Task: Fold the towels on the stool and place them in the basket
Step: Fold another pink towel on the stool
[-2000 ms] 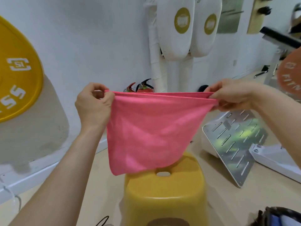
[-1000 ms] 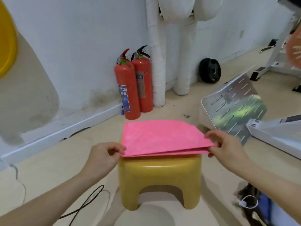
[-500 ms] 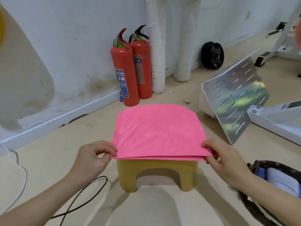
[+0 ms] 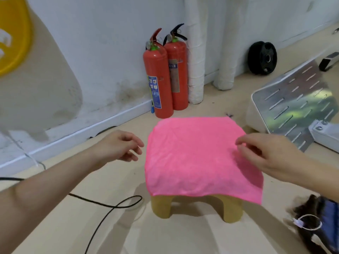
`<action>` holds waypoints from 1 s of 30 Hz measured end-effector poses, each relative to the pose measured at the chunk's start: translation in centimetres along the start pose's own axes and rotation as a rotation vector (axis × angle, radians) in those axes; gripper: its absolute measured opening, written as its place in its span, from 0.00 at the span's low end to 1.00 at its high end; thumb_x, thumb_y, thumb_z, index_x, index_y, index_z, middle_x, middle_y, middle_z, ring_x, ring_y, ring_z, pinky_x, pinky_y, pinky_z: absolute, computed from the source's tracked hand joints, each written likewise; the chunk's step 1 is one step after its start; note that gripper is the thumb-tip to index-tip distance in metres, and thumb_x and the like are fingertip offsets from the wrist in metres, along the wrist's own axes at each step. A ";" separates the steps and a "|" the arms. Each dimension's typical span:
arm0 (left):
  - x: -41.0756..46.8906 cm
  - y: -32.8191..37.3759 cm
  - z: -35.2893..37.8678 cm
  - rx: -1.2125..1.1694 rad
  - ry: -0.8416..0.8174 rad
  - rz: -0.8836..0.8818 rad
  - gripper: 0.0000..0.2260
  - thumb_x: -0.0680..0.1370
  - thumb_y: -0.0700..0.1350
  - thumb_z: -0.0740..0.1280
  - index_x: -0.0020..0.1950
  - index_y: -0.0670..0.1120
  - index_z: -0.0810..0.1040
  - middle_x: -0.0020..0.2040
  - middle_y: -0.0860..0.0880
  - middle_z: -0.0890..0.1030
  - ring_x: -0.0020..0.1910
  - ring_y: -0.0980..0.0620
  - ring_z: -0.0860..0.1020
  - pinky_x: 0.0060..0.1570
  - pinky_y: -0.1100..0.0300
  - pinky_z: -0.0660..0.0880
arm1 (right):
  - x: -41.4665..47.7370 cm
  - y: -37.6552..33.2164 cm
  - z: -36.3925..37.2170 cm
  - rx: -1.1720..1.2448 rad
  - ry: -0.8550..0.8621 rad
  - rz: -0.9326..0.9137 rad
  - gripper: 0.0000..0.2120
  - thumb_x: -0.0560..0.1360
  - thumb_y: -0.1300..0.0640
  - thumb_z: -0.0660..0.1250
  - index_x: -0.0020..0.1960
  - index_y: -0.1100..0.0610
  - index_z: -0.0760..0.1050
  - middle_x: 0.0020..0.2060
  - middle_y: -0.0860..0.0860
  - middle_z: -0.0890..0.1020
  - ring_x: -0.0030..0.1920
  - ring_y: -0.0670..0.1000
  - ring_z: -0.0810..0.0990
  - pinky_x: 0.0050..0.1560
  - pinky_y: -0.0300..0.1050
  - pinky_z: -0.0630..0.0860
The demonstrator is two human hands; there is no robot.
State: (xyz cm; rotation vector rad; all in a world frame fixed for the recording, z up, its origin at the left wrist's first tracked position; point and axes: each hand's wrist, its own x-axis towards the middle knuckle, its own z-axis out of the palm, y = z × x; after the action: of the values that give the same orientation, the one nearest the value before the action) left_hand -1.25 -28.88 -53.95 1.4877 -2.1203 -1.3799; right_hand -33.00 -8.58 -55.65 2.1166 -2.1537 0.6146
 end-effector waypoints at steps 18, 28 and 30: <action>14.2 0.6 4.9 -0.560 0.150 -0.172 0.08 0.73 0.43 0.73 0.51 0.43 0.83 0.47 0.43 0.84 0.41 0.49 0.79 0.45 0.55 0.78 | 12.3 6.8 7.0 1.155 -0.011 1.004 0.09 0.76 0.59 0.66 0.55 0.51 0.77 0.44 0.53 0.81 0.40 0.50 0.78 0.41 0.42 0.76; 14.7 1.3 2.5 -0.413 0.036 -0.093 0.06 0.71 0.45 0.75 0.43 0.46 0.81 0.40 0.49 0.81 0.37 0.52 0.77 0.32 0.63 0.74 | 12.7 8.4 6.5 1.037 -0.047 0.923 0.08 0.72 0.61 0.70 0.38 0.52 0.73 0.32 0.50 0.76 0.29 0.48 0.69 0.30 0.41 0.64; 14.8 1.4 2.4 -0.373 0.008 -0.132 0.10 0.70 0.47 0.76 0.44 0.43 0.81 0.39 0.47 0.81 0.36 0.52 0.77 0.30 0.65 0.75 | 12.8 8.6 6.4 0.983 -0.081 0.902 0.06 0.72 0.59 0.71 0.38 0.52 0.75 0.33 0.50 0.76 0.30 0.47 0.69 0.31 0.41 0.65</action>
State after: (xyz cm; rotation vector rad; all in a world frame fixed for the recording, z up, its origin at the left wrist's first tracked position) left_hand -10.60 -39.57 -58.92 1.4920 -1.6633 -1.6979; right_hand -40.56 -22.97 -59.48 1.1571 -3.2227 1.9946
